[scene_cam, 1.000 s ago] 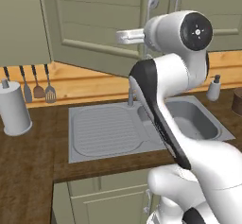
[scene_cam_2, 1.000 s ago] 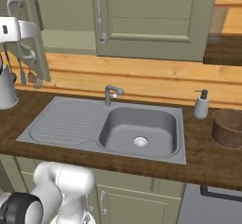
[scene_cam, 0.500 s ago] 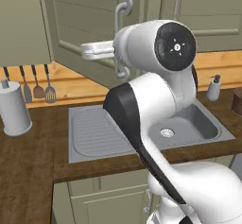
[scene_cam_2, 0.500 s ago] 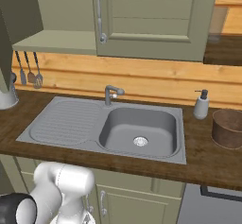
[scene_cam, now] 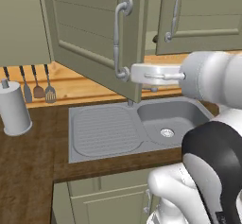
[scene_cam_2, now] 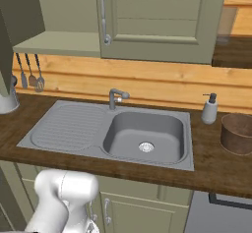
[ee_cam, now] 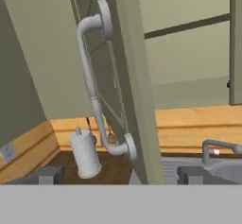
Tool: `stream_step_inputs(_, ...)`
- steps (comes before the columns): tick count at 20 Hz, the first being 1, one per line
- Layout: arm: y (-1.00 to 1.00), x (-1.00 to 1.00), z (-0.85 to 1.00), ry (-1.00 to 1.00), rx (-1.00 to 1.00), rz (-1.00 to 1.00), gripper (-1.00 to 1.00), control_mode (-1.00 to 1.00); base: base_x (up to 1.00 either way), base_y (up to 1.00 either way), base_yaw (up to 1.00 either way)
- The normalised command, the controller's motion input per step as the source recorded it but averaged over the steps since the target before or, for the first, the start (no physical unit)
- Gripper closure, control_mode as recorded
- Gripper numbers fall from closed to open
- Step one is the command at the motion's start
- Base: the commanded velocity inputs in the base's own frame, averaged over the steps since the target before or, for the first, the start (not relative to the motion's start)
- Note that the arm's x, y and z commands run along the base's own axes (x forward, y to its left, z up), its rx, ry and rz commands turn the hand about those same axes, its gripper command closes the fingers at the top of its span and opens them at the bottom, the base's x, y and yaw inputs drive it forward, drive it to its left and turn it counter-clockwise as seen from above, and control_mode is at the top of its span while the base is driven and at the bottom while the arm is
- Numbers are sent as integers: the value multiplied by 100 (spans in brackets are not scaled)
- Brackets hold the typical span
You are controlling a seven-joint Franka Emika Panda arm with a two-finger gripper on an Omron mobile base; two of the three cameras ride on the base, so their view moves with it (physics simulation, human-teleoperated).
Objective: Open the cabinet, pick up the bread from the cabinet and place it in the basket. Then move the basket to the dining counter.
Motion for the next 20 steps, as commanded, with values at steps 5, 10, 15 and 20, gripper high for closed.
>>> stream_step_inputs(5, -94, 60, 3, 30, 33, 11, -100, -100, 0, 0, 0)
stream_step_inputs(10, -40, 100, -13, 35, 39, 16, -100, -100, 0, 0, 0)
stream_step_inputs(15, 33, 95, -22, 33, 30, 20, -100, -100, 0, 0, 0)
stream_step_inputs(20, 68, 80, 0, 41, 28, 29, -100, -100, 0, 0, 0)
